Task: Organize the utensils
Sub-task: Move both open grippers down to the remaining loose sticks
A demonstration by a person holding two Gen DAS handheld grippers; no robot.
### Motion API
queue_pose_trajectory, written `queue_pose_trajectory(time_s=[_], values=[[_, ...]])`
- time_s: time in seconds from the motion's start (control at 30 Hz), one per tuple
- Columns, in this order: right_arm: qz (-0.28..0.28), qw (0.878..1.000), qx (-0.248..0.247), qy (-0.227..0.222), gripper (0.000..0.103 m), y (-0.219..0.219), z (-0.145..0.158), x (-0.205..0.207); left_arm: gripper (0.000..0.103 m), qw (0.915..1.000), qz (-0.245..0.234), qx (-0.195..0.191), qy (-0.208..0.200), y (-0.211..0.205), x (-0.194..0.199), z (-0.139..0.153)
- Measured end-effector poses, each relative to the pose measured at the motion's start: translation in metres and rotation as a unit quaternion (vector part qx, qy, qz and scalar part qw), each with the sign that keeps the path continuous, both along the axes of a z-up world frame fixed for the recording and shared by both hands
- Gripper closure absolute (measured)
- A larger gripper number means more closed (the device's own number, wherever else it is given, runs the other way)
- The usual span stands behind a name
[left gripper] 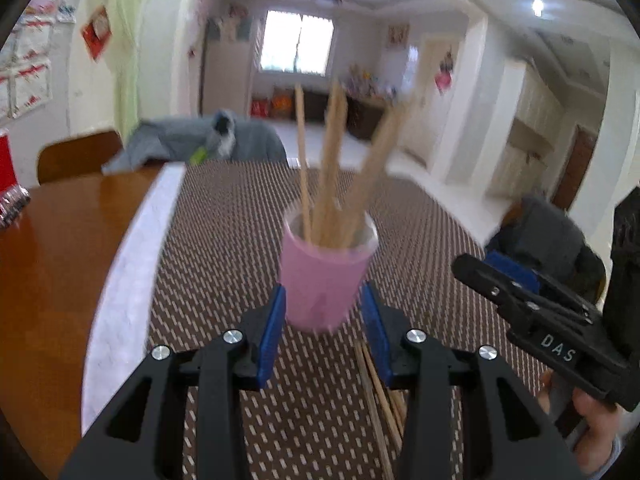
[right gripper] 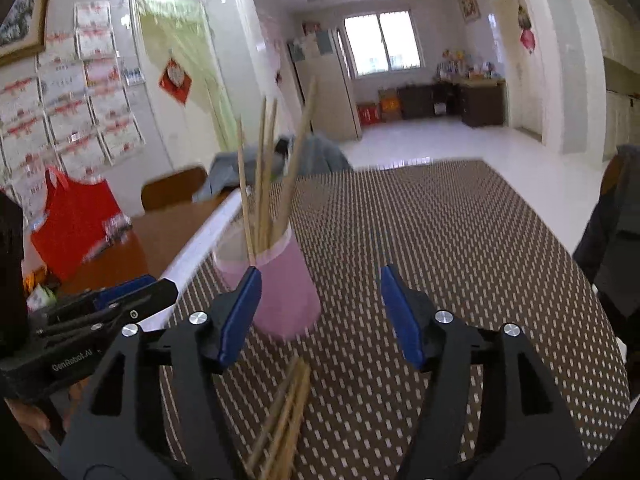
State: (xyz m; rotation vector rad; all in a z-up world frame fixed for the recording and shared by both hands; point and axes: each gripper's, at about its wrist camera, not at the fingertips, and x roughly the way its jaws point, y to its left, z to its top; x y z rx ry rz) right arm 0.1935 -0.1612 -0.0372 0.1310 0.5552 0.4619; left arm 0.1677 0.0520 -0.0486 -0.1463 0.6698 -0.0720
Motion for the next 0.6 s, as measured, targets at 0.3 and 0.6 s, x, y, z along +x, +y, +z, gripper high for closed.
queue_pose_trajectory(time_s=[0.3, 0.6], values=[[0.007, 0.997, -0.030, 0.071, 0.039, -0.022, -0.037, -0.023, 0.064, 0.9922, -0.068, 0.021, 0.102, -0.032, -0.014, -0.045], [0.013, 0.994, -0.034, 0.105, 0.038, -0.037, -0.056, -0.039, 0.064, 0.9742, -0.119, 0.078, 0.175, -0.063, -0.023, -0.081]])
